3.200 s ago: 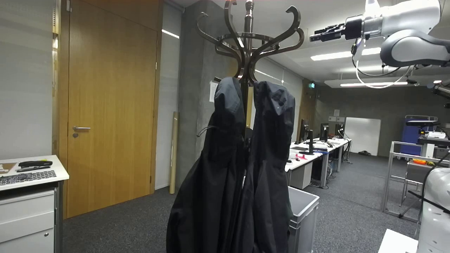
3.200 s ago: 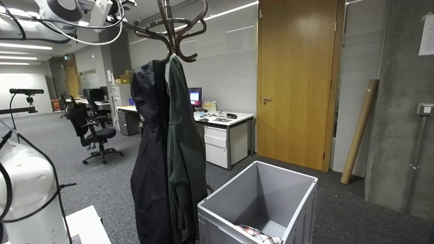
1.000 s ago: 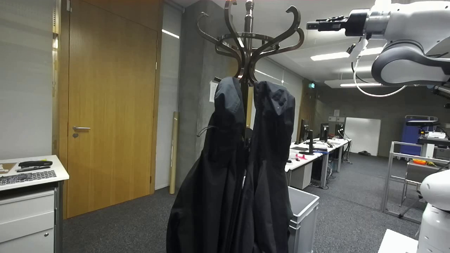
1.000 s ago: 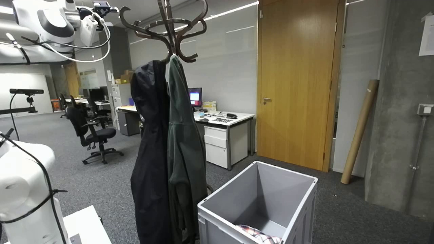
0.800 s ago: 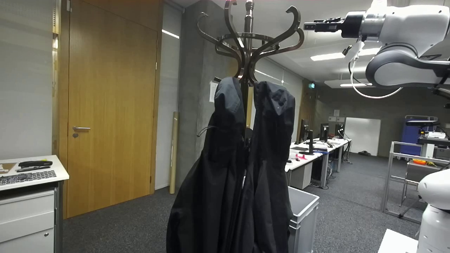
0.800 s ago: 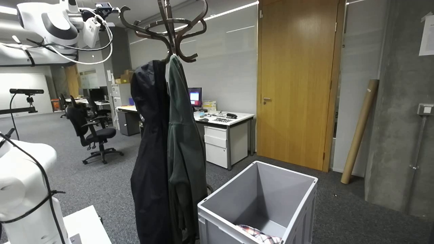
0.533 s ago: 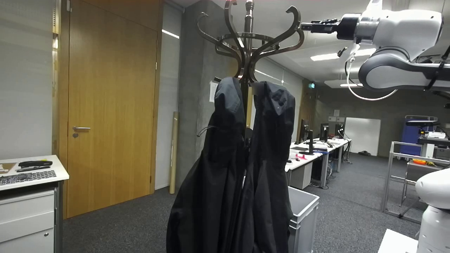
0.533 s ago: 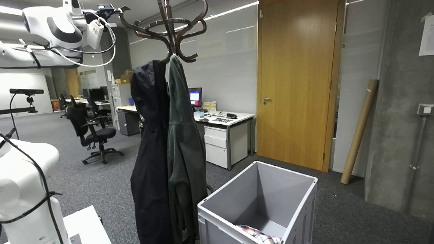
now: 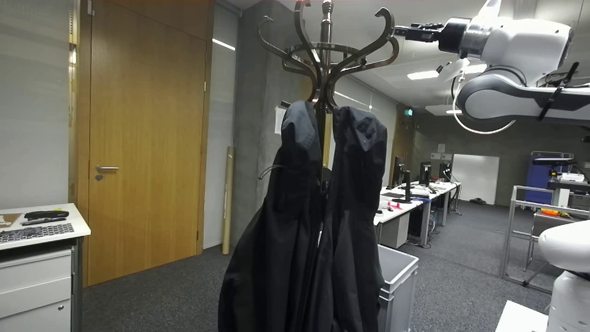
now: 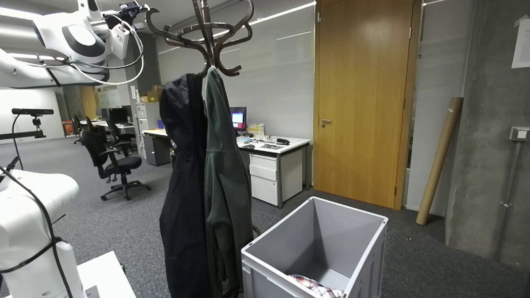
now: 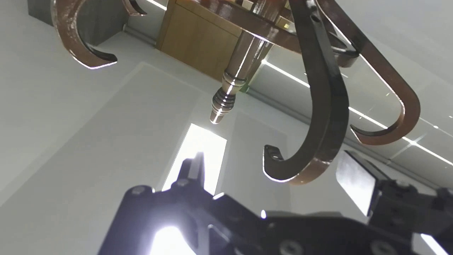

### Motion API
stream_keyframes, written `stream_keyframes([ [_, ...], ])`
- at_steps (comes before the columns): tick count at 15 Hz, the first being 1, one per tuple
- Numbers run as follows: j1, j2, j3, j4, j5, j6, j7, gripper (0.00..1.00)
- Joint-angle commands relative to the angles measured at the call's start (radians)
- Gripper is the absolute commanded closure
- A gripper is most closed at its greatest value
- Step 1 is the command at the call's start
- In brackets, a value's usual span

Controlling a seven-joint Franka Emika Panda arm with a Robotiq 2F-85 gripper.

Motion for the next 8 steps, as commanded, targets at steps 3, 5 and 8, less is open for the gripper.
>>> stream_keyframes([
  [3, -0.107, -0.071, 0.017, -0.015, 0.062, 0.062, 0.003, 0.0],
  [5, -0.129, -0.088, 0.015, -0.015, 0.073, 0.058, 0.002, 0.0],
  [8, -0.158, -0.104, 0.007, -0.013, 0.082, 0.056, 0.001, 0.0],
])
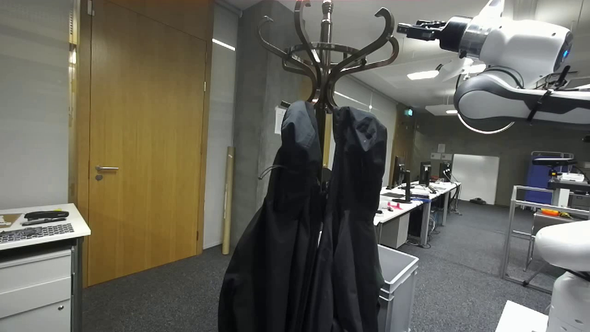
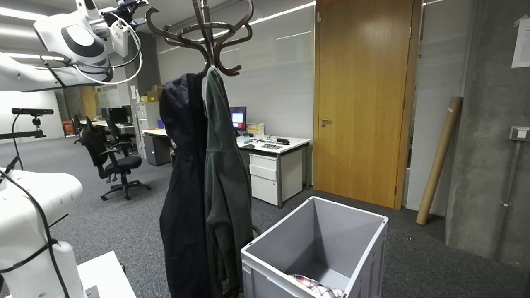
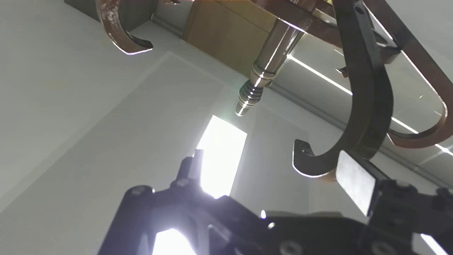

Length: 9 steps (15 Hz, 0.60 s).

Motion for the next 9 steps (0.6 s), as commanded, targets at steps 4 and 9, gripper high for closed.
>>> stream_keyframes([
  [4, -0.083, -0.047, -0.022, -0.012, 0.034, 0.042, 0.0, 0.0],
  [9, -0.105, -0.053, -0.036, -0.012, 0.042, 0.034, 0.002, 0.0],
])
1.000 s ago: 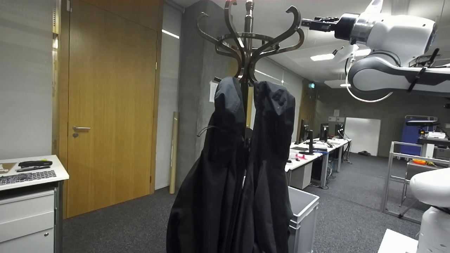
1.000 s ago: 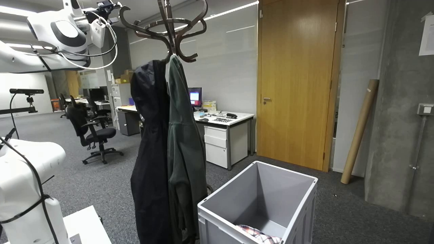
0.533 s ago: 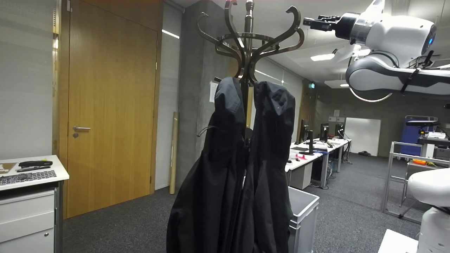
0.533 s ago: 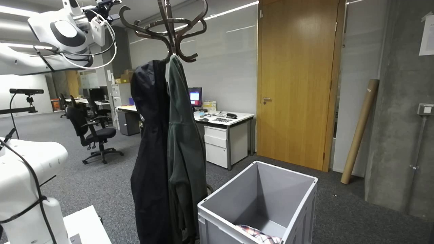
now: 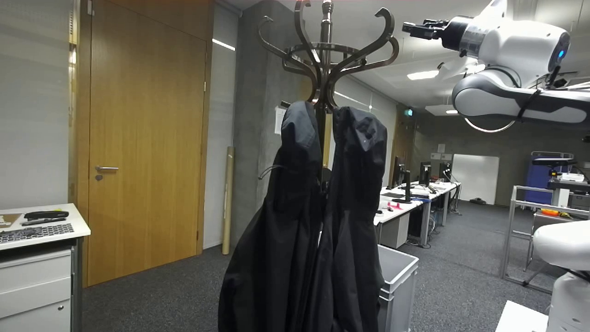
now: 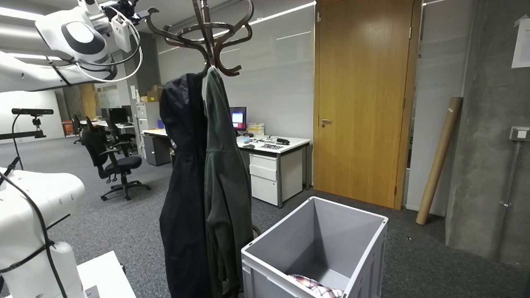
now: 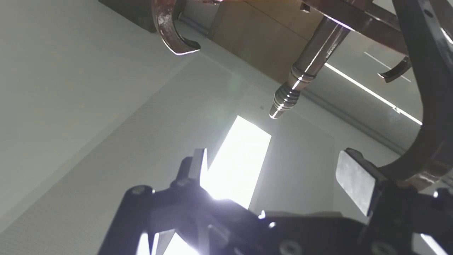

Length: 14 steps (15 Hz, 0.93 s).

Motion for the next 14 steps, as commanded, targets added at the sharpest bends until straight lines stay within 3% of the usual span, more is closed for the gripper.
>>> stream_keyframes([
  [1, -0.02, -0.017, -0.016, -0.012, 0.012, 0.026, -0.003, 0.0],
  [14, 0.28, 0.044, -0.063, -0.035, -0.034, -0.135, -0.021, 0.0],
])
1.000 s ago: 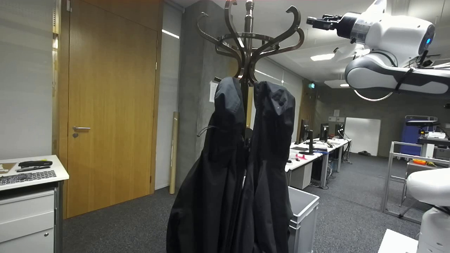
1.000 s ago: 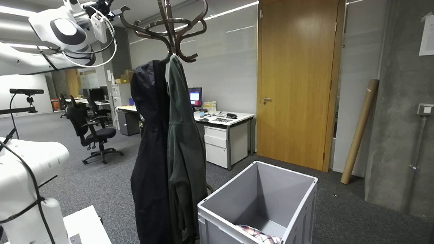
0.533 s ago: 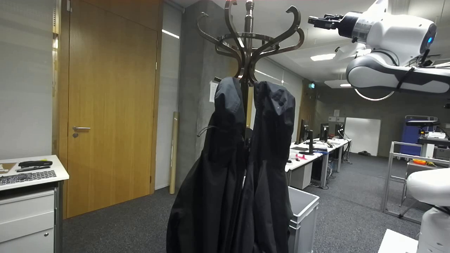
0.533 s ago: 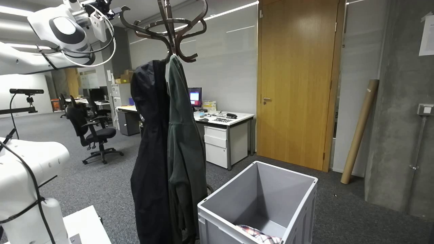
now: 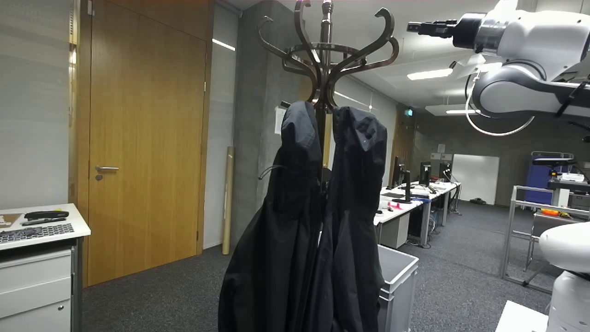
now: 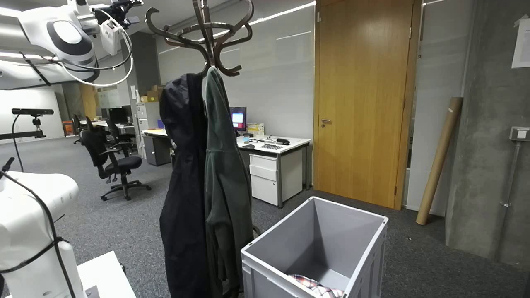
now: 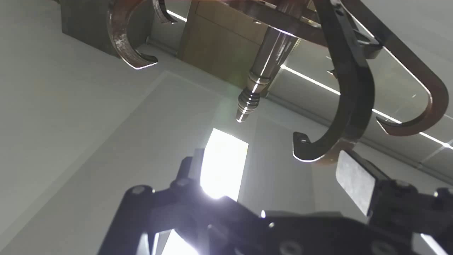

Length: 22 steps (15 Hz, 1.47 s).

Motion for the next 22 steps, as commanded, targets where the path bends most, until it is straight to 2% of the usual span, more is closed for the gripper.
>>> stream_keyframes([
  [1, 0.095, 0.033, -0.032, -0.007, -0.029, -0.034, -0.016, 0.0],
  [9, 0.171, 0.06, -0.038, -0.013, -0.031, -0.036, -0.013, 0.0],
  [22, 0.193, 0.122, -0.025, 0.004, -0.028, -0.012, -0.006, 0.0],
])
